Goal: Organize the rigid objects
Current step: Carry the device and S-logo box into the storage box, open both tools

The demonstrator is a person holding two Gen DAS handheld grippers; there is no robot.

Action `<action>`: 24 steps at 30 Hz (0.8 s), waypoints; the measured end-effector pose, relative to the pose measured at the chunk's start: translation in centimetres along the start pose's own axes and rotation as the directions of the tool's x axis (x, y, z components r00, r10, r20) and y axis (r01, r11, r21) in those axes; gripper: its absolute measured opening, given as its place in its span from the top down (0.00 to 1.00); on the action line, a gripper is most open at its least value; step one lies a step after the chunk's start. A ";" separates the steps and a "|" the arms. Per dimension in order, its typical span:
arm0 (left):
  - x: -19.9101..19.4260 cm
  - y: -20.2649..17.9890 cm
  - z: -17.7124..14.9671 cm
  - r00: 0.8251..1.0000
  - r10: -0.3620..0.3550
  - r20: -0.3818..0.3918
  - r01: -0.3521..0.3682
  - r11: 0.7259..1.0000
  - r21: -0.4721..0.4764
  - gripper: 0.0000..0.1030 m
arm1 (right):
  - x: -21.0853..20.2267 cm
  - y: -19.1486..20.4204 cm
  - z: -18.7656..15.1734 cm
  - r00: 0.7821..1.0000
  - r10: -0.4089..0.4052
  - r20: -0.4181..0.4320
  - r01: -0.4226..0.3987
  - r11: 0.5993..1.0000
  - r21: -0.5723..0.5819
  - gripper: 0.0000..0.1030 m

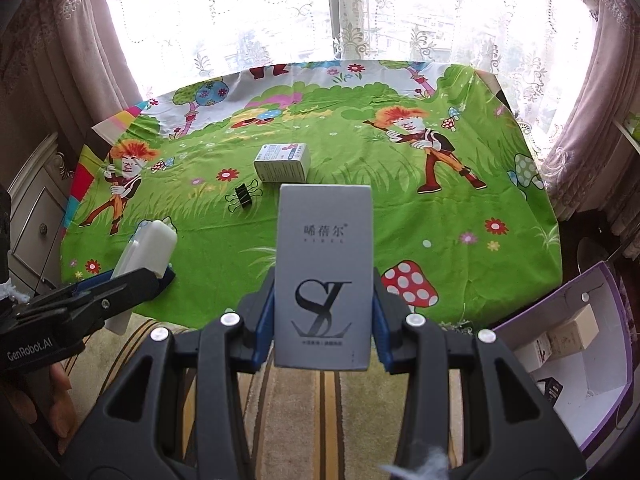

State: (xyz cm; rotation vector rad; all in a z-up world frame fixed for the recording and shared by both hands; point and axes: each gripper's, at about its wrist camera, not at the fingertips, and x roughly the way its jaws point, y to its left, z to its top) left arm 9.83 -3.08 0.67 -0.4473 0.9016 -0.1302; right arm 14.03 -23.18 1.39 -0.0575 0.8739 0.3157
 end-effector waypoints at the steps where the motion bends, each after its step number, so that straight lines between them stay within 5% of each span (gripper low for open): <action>1: 0.1 -0.5 -0.2 1.000 -0.011 -0.009 0.011 1.000 0.004 0.38 | -0.2 -0.5 -0.2 1.000 0.000 -0.002 0.001 1.000 0.006 0.56; 14: 2.2 -9.7 -1.8 0.985 -0.106 -0.139 0.129 0.977 0.170 0.38 | -3.8 -8.2 -3.2 0.999 -0.054 -0.008 0.054 0.993 0.109 0.56; 24: 6.1 -17.8 -4.2 0.944 -0.143 -0.297 0.230 0.931 0.283 0.38 | -6.9 -17.3 -6.2 0.983 -0.178 -0.034 0.181 0.954 0.238 0.56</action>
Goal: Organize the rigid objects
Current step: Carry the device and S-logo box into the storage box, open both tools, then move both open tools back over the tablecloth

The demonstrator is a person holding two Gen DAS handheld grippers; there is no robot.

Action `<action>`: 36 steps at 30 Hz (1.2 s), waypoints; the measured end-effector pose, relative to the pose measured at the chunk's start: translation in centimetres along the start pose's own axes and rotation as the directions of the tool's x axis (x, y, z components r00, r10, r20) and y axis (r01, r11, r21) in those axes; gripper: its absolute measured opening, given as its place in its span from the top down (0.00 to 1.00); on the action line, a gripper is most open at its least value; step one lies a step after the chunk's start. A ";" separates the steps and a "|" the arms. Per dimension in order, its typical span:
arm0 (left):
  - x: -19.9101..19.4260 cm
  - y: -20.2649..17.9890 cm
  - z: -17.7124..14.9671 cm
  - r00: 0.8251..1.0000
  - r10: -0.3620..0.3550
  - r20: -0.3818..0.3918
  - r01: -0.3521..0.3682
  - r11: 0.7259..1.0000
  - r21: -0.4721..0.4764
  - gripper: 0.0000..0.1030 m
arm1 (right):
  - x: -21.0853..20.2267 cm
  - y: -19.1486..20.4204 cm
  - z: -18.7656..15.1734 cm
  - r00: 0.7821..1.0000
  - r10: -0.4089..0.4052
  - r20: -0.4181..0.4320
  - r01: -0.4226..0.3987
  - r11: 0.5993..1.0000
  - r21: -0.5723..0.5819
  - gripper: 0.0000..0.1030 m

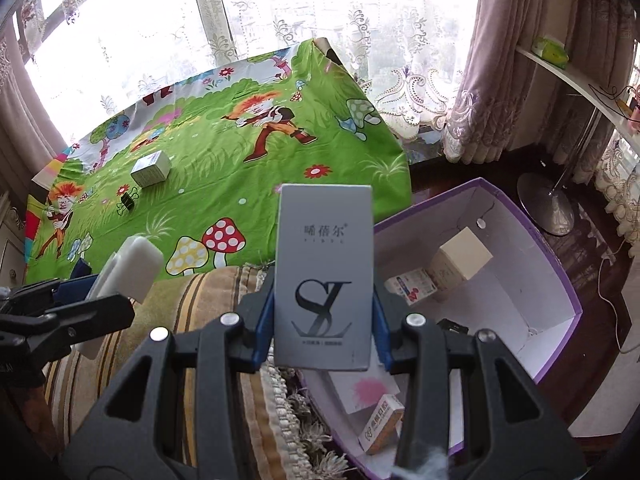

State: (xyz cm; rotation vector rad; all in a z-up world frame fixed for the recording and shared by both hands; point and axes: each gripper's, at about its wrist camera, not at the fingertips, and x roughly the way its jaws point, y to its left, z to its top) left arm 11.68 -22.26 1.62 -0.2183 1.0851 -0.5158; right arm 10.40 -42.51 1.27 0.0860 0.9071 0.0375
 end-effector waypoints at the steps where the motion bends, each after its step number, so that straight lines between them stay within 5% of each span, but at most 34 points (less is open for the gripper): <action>1: 0.6 -0.6 0.0 1.000 -0.004 -0.015 0.004 1.000 0.009 0.38 | -0.4 -1.2 0.0 1.000 -0.016 0.009 0.015 1.000 0.019 0.56; 7: 2.4 -4.3 0.0 0.995 -0.082 -0.051 0.086 0.994 0.066 0.37 | -1.4 -6.4 -0.3 0.995 -0.096 0.016 0.094 0.990 0.102 0.53; 12: 3.0 -5.5 -0.5 0.986 -0.148 -0.082 0.153 0.986 0.062 0.28 | -2.2 -8.6 -0.8 0.995 -0.095 0.002 0.094 0.985 0.142 0.37; 17: 0.3 -4.3 -0.9 0.985 -0.170 0.013 0.169 0.985 0.016 0.28 | -3.5 -8.4 -1.5 0.998 -0.063 0.027 0.059 0.991 0.123 0.30; 22: -3.7 -3.3 -1.2 0.984 -0.122 0.130 0.112 0.990 0.082 0.28 | -3.8 -7.8 -1.8 1.000 -0.012 0.027 0.009 0.994 0.111 0.30; 26: -6.6 -1.2 -1.8 0.985 -0.016 0.173 -0.002 0.994 0.105 0.28 | -3.9 -6.4 -1.7 1.000 -0.007 0.020 0.006 0.998 0.057 0.30; 36: -12.1 9.4 -5.4 0.958 0.183 0.222 -0.180 0.983 -0.036 0.28 | -2.8 -1.7 -1.2 0.999 0.049 -0.024 -0.050 0.997 -0.051 0.30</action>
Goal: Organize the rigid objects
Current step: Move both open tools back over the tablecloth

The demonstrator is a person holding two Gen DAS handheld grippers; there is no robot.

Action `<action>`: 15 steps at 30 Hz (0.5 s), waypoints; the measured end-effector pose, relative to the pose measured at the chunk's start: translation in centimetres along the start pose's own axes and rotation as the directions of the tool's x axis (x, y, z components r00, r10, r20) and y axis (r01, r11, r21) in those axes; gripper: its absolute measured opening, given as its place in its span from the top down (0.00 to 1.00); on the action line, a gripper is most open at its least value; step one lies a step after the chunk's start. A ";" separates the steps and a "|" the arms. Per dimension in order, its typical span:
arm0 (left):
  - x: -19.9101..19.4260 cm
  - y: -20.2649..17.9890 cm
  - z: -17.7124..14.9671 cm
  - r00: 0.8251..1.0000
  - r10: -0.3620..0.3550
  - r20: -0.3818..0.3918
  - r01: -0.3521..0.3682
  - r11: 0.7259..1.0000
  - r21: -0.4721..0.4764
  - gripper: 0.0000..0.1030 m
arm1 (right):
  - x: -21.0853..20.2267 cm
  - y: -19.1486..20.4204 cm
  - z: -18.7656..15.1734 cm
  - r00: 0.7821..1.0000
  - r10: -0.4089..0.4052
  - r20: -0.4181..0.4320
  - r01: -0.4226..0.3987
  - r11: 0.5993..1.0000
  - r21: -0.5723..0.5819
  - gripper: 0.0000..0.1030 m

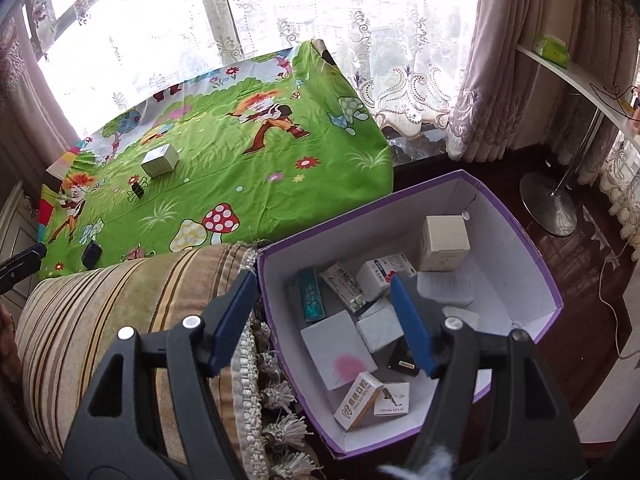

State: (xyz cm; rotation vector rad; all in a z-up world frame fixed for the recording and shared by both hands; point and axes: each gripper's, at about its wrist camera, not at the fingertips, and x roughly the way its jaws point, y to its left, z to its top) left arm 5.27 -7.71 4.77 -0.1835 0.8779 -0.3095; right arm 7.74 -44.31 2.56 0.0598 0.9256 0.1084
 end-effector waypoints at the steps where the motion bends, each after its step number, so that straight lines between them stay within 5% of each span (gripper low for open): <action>1: -0.4 1.1 -0.2 1.000 0.022 0.003 -0.022 1.000 -0.007 0.28 | 0.2 0.6 0.1 1.000 0.003 -0.007 -0.003 1.000 -0.015 0.30; 7: -1.4 8.1 -0.8 0.986 0.158 -0.054 -0.161 0.985 -0.060 0.28 | 1.4 4.2 1.3 0.999 0.020 -0.045 -0.024 0.995 -0.098 0.30; 15: 0.9 13.4 -0.6 0.959 0.227 -0.171 -0.245 0.965 -0.091 0.35 | 2.6 10.7 3.2 0.995 0.062 -0.073 -0.078 0.970 -0.229 0.30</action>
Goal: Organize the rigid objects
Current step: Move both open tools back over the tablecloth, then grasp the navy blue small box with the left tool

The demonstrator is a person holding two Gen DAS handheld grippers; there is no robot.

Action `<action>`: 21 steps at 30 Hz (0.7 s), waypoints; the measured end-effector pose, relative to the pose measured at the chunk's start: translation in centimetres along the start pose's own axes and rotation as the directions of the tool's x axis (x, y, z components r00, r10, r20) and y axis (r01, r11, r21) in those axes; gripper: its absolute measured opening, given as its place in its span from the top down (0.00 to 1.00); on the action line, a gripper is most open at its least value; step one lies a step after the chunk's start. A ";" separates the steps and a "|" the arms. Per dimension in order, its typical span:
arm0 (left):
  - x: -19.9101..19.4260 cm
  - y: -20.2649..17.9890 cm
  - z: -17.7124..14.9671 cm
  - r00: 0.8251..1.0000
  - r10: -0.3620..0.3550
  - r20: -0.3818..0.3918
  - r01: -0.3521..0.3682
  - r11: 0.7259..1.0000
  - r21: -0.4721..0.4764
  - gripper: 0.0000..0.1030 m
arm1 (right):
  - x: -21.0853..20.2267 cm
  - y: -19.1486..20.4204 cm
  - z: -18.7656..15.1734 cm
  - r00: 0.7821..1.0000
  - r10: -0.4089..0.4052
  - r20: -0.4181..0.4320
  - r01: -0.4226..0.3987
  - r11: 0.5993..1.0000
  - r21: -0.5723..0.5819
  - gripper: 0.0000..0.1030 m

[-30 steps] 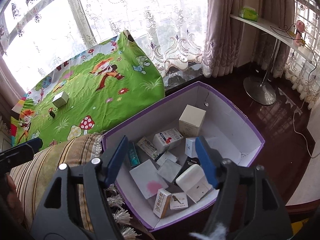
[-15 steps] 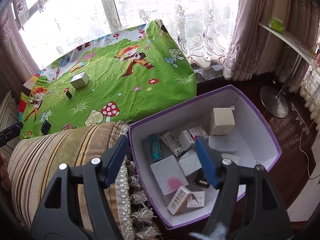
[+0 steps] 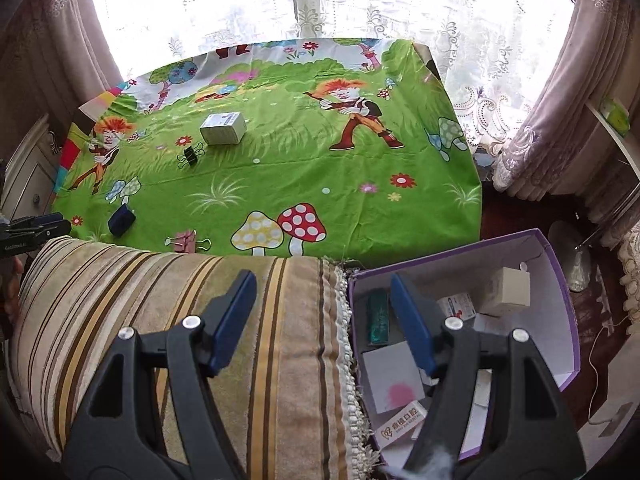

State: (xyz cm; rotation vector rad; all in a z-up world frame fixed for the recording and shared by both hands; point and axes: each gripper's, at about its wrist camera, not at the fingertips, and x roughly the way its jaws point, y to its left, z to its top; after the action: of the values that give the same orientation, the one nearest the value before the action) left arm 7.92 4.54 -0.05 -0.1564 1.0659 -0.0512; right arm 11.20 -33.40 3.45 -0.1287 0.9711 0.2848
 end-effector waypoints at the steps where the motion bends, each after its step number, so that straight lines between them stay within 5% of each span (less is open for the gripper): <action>1: 0.6 0.1 0.1 1.000 -0.001 -0.019 0.001 1.000 0.001 0.36 | 0.2 0.6 0.3 1.000 0.004 -0.005 -0.004 1.000 -0.018 0.30; 17: 8.5 -1.2 3.6 0.972 0.109 -0.208 -0.086 0.990 0.115 0.43 | 3.3 5.8 5.5 0.999 0.034 0.003 -0.034 0.988 -0.154 0.25; 21: 9.7 -1.0 4.1 0.965 0.113 -0.237 -0.088 0.990 0.113 0.54 | 5.0 6.7 8.2 1.000 0.028 0.002 -0.028 0.988 -0.153 0.24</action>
State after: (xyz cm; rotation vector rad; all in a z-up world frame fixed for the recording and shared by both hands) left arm 16.22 2.81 -6.36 -0.0025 1.3121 -0.0333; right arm 18.34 -24.17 4.05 -0.2546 0.9466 0.3854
